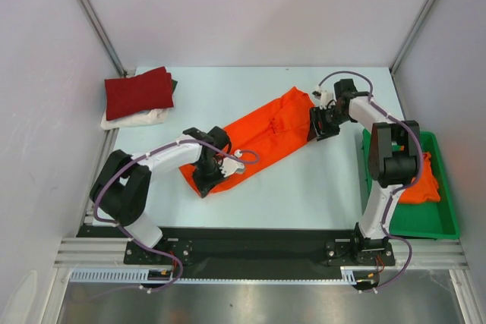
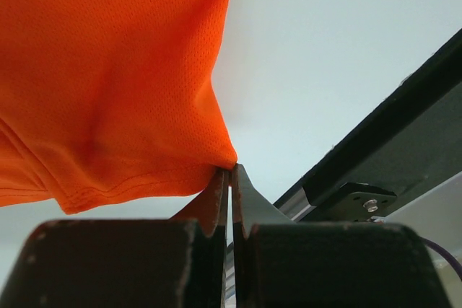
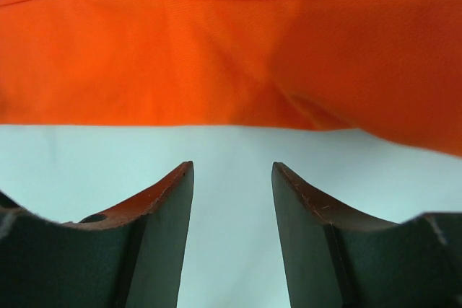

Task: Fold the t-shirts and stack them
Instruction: Fold the tshirt

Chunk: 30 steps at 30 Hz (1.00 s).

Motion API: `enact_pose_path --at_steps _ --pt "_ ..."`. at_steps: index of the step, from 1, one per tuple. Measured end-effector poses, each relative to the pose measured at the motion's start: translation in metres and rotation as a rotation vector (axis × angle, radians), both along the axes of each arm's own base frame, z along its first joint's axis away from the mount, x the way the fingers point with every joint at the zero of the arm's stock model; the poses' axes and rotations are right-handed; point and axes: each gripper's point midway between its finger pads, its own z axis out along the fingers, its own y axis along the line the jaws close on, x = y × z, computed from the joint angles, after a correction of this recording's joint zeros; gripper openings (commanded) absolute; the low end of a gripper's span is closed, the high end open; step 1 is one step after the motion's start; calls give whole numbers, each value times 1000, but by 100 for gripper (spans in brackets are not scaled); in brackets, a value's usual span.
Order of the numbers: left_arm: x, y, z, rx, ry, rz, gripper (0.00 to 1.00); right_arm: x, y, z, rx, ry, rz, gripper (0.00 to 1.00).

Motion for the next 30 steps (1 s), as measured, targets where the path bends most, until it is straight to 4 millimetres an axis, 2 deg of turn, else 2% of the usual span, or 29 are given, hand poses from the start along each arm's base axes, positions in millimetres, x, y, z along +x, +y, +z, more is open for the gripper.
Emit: enact_pose_path --at_steps 5,8,13,17,22,30 --pt "2 -5 5 -9 -6 -10 0 8 -5 -27 -30 40 1 53" --pt "-1 -7 5 -5 -1 -24 1 13 -5 -35 -34 60 0 53" --pt "-6 -12 5 -5 1 -57 0 42 -4 -35 -39 12 1 53" --pt "-17 -23 0 -3 25 -112 0 74 3 -34 -33 -39 9 53" --pt "-30 -51 -10 7 78 -195 0 113 23 -33 -23 -115 36 54" --pt "-19 -117 -8 -44 87 -261 0 172 48 -30 0 -238 48 56"
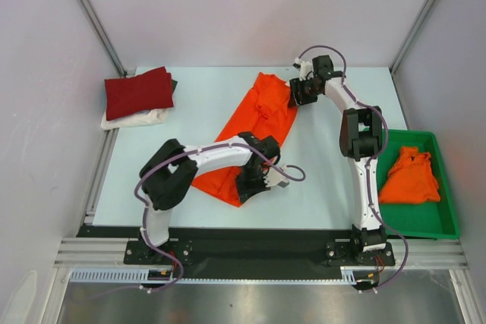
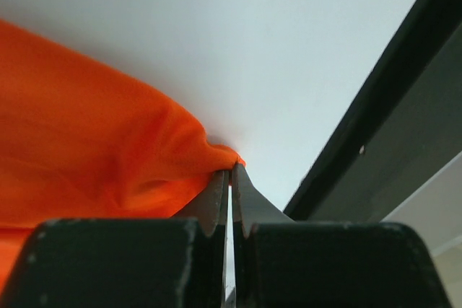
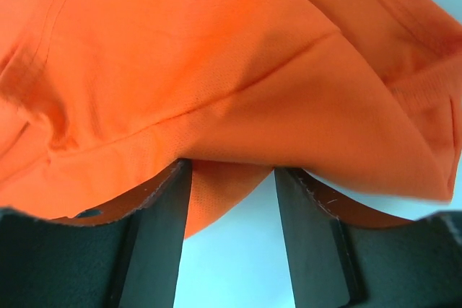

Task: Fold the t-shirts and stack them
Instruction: Fold the tshirt

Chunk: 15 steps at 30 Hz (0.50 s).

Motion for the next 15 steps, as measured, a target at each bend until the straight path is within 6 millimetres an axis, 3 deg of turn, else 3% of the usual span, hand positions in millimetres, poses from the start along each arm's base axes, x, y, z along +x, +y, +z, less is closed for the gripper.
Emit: enact_pose_path --at_steps 10,15 --pt "9 -81 -11 -48 8 -69 0 45 20 5 43 -106 -27 59" --pt "7 -95 -13 -40 19 -87 0 58 39 7 57 -157 -19 59"
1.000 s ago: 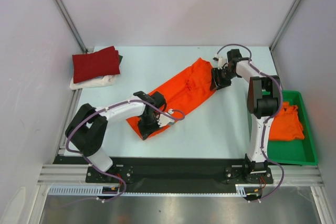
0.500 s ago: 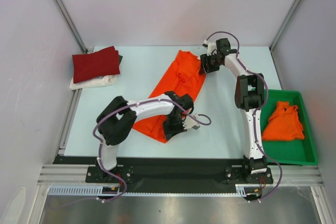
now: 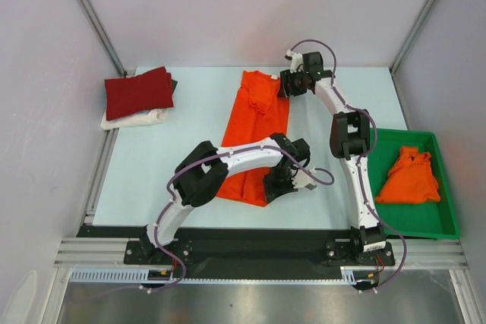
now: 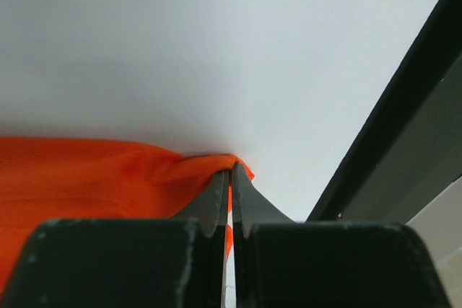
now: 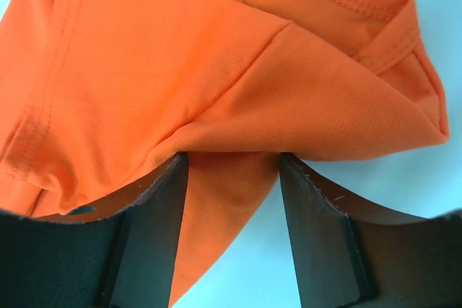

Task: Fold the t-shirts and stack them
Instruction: Fold the tshirt

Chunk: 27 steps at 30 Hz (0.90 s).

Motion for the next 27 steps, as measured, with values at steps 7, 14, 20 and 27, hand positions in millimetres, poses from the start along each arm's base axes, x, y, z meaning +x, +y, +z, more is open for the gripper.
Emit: enact_pose_path --at_steps 7,14,20,27 --pt "-3 -14 2 -23 -10 -10 0 1 24 0 8 -27 22 60" --pt "-1 -49 10 -114 -43 -33 9 6 33 8 16 -61 32 60" --pt "0 -47 14 -113 -68 -23 57 8 22 9 0 -61 12 61" --pt "-1 1 93 -209 -234 25 81 -33 -12 53 6 6 -35 61"
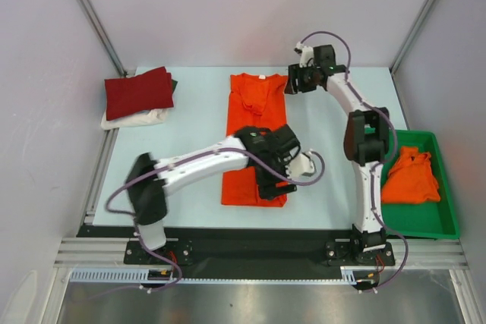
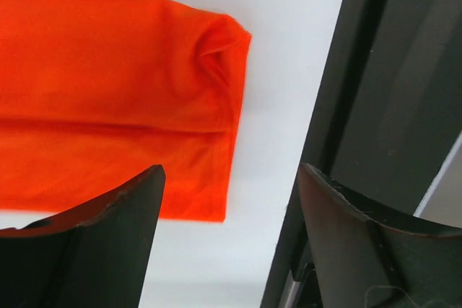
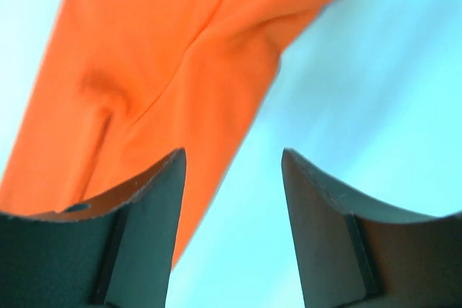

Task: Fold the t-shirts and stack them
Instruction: Fold the tshirt

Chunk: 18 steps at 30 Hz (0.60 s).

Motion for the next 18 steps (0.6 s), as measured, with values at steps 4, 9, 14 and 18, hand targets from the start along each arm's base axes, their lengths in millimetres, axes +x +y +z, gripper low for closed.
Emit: enact_pose_path --at_steps 4,9,14,18 --pt "21 13 80 -215 -152 71 82 -51 -23 59 38 -22 -32 61" --pt "57 50 92 -289 -193 337 80 -135 -26 95 125 0 -32 61" --pt "94 110 32 -166 -50 724 72 -225 -19 46 201 221 -25 60" --pt "122 166 1 -123 71 1059 68 -298 -20 -8 254 478 -67 57"
